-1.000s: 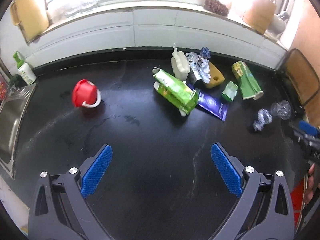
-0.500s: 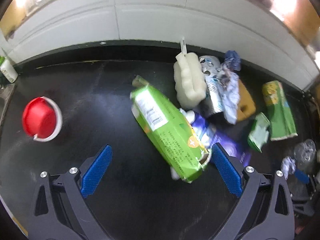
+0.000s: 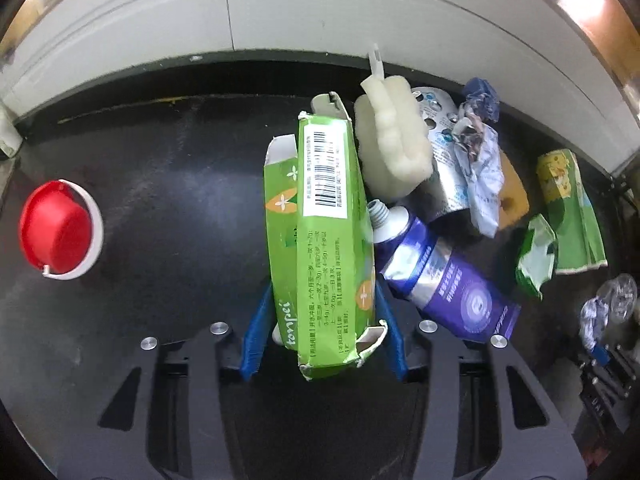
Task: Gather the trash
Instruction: 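Grasp the green snack box with the left tool while the right tool grasps crumpled foil, then carry the snack box and foil to the bin and release both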
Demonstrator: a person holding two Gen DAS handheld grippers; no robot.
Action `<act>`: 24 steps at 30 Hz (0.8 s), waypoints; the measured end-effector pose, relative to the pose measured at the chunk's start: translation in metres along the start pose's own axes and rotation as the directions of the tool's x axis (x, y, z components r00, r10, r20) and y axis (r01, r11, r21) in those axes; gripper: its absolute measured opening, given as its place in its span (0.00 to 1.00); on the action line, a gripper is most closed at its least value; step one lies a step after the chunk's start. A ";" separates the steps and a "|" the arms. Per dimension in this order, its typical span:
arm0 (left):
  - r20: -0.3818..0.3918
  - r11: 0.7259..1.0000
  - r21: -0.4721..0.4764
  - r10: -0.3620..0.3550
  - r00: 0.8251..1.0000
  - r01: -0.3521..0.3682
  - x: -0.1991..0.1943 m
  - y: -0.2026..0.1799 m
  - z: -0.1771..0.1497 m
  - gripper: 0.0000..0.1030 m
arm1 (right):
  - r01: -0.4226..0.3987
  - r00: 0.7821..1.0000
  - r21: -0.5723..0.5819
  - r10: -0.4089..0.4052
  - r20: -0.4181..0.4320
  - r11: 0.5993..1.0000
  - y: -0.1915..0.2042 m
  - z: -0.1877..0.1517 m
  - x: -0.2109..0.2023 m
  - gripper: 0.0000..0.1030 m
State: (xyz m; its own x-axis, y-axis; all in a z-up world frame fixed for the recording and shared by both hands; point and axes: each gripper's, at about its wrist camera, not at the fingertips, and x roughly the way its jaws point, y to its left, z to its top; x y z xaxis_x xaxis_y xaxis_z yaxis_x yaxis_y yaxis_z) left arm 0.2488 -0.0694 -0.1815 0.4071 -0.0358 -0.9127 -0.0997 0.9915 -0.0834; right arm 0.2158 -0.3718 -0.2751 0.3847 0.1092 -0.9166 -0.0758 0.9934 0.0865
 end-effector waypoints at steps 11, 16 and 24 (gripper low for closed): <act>0.068 0.999 0.031 -0.010 0.998 0.007 -0.065 0.012 -0.034 0.46 | -0.044 0.995 -0.046 0.048 0.089 0.998 0.020 -0.009 -0.054 0.22; 0.086 0.999 0.055 -0.009 0.996 0.004 -0.103 0.023 -0.061 0.46 | -0.086 0.986 -0.101 0.099 0.133 0.991 0.050 -0.015 -0.092 0.22; 0.125 0.994 0.101 0.019 0.992 -0.032 -0.169 0.057 -0.137 0.46 | -0.158 0.968 -0.199 0.192 0.163 0.967 0.119 -0.042 -0.143 0.22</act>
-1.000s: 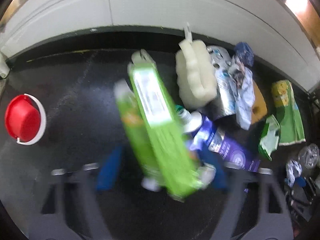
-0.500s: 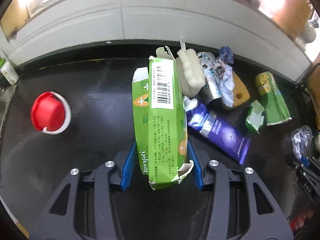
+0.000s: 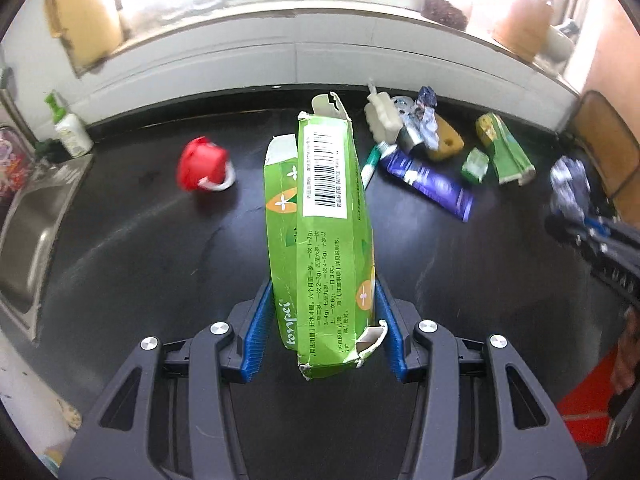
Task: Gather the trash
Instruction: 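Carry the snack box and foil to the bin and release both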
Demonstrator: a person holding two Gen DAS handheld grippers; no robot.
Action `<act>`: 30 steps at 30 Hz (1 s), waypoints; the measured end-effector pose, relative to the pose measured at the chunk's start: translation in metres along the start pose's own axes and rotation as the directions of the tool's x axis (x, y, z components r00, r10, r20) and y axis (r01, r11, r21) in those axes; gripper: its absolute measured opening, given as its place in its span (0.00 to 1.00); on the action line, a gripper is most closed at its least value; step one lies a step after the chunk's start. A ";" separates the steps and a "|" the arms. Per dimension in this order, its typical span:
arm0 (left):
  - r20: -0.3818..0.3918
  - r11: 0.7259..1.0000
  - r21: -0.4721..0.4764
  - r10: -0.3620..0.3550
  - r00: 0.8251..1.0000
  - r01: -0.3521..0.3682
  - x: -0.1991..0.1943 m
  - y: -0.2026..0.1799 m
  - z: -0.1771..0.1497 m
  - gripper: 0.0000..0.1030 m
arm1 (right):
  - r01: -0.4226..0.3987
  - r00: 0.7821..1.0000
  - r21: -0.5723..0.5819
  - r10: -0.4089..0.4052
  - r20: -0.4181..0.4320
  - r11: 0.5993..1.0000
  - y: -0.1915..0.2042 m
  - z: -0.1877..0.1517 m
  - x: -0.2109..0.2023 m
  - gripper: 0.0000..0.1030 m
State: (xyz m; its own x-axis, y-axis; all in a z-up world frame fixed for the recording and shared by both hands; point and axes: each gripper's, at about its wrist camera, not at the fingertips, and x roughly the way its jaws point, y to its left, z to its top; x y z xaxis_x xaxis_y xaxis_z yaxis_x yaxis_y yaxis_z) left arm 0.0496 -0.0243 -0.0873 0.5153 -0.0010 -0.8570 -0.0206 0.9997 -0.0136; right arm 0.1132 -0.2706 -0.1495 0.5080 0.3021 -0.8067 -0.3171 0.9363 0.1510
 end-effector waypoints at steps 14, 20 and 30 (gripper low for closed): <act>-0.010 0.993 -0.093 0.077 0.997 -0.077 -0.069 0.077 -0.106 0.46 | -0.129 0.992 -0.162 0.128 -0.015 0.978 0.134 -0.029 -0.031 0.22; 0.009 0.977 -0.165 0.138 0.990 -0.135 -0.088 0.107 -0.133 0.46 | -0.184 0.983 -0.255 0.181 -0.036 0.949 0.186 -0.035 -0.035 0.22; -0.083 0.845 -0.450 0.282 0.956 -0.289 -0.128 0.207 -0.244 0.46 | -0.476 0.879 -0.472 0.407 -0.247 0.742 0.356 -0.073 -0.022 0.22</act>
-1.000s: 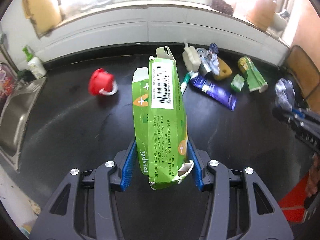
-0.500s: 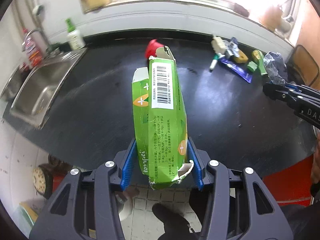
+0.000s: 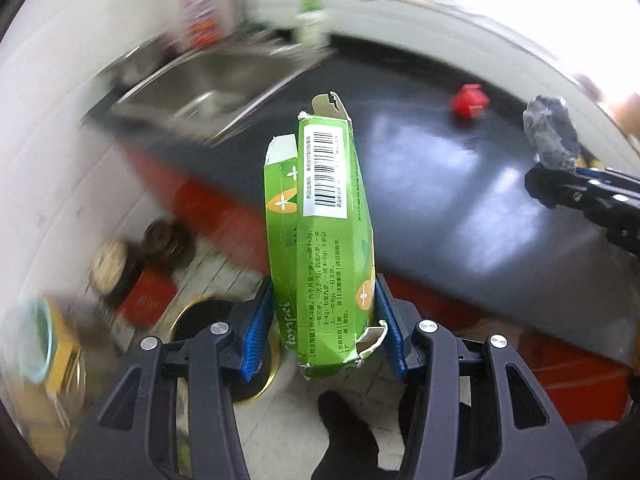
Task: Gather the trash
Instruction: 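Carry the snack box and foil to the bin and release both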
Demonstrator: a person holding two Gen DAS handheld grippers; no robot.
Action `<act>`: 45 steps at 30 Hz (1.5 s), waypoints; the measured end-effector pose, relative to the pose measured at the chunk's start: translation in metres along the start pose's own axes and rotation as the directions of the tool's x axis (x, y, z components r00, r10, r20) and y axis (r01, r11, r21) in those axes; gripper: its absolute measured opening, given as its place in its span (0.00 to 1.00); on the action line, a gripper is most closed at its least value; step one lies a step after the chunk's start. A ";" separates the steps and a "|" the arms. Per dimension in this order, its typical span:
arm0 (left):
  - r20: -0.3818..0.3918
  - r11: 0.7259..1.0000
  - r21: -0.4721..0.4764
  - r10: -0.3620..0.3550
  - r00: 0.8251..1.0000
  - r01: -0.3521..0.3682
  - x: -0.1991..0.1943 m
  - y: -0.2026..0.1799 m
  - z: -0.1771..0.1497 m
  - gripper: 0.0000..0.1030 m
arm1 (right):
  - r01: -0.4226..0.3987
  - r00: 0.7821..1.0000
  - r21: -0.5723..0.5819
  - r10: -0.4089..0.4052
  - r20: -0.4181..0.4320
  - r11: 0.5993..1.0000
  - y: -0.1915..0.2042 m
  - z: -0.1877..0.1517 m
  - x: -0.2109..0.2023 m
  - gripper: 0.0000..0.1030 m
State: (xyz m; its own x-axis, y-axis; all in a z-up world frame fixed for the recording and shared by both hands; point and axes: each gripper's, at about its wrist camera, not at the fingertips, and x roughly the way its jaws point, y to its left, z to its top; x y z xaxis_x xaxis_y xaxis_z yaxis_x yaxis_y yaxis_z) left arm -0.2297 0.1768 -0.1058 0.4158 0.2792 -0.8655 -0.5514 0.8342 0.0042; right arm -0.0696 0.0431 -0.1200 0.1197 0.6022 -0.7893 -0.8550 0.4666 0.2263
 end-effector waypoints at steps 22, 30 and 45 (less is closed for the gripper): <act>-0.153 0.935 -0.349 0.009 0.988 -0.062 0.111 0.174 -0.119 0.47 | -0.289 0.882 -0.158 0.199 -0.427 0.944 0.182 -0.007 0.258 0.22; -0.185 0.931 -0.362 -0.014 0.983 -0.055 0.137 0.192 -0.126 0.73 | -0.305 0.859 -0.143 0.207 -0.468 0.942 0.189 -0.002 0.288 0.65; -0.151 0.954 -0.281 0.063 0.987 -0.103 0.086 0.162 -0.089 0.88 | -0.228 0.945 -0.164 0.177 -0.276 0.960 0.121 0.040 0.169 0.82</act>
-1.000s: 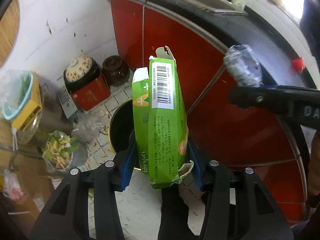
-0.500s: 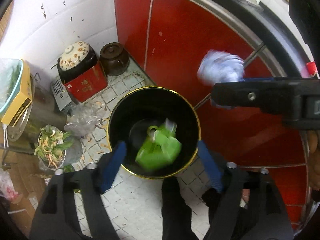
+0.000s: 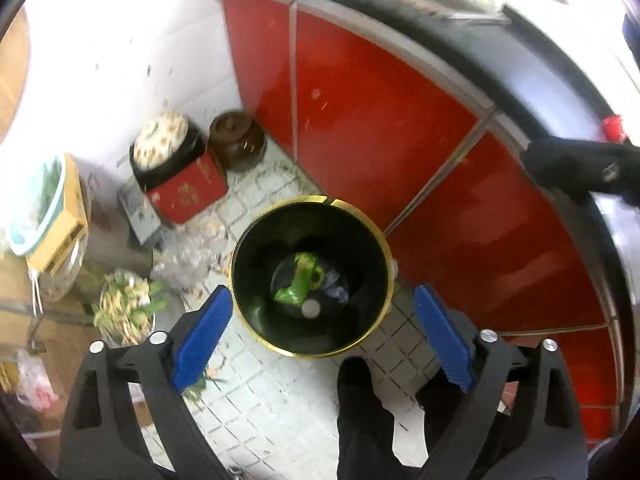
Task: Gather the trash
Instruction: 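Carry the snack box and foil to the bin and release both, then move both tools back over the counter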
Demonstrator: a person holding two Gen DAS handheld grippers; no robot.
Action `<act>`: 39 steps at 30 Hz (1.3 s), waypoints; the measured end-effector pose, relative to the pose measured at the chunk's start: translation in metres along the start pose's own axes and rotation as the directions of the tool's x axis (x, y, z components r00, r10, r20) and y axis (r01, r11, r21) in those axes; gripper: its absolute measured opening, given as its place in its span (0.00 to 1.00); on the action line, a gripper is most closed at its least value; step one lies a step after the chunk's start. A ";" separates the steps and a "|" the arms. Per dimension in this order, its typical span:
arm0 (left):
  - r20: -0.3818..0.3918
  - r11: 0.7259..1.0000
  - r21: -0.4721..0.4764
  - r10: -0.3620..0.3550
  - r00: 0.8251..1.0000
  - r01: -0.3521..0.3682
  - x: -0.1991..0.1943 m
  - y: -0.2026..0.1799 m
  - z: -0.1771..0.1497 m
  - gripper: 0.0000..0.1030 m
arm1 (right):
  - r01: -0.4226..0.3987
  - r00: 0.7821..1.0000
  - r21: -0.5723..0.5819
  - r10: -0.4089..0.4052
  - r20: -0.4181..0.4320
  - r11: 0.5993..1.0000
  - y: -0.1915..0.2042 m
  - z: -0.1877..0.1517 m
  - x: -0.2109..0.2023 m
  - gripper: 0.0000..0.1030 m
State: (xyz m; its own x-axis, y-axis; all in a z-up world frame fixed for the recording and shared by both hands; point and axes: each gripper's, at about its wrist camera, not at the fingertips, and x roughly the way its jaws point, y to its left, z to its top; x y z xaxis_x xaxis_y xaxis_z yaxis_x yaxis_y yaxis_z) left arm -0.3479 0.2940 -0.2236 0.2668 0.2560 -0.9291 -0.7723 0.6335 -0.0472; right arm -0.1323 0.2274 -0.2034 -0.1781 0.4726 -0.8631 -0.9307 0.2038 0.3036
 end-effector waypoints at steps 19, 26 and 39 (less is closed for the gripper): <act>0.016 0.665 0.674 -0.450 0.893 0.323 -0.112 -0.435 0.060 0.93 | 0.438 0.711 0.672 -0.688 0.148 0.597 -0.267 -0.260 -0.359 0.86; -0.018 0.554 0.771 -0.474 0.880 0.314 -0.117 -0.508 0.042 0.93 | 0.374 0.684 0.799 -0.722 0.105 0.470 -0.300 -0.328 -0.388 0.86; -0.037 0.539 0.793 -0.420 0.907 0.282 -0.073 -0.569 0.057 0.93 | 0.309 0.734 0.845 -0.675 0.079 0.435 -0.367 -0.333 -0.369 0.86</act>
State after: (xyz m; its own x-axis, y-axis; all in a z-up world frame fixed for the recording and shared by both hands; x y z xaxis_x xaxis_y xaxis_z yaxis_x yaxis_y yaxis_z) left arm 0.1046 -0.0439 -0.1080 0.5447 -0.0609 -0.8364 0.1161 0.9932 0.0033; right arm 0.1686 -0.3068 -0.1307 0.5222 0.2768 -0.8067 -0.1901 0.9598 0.2063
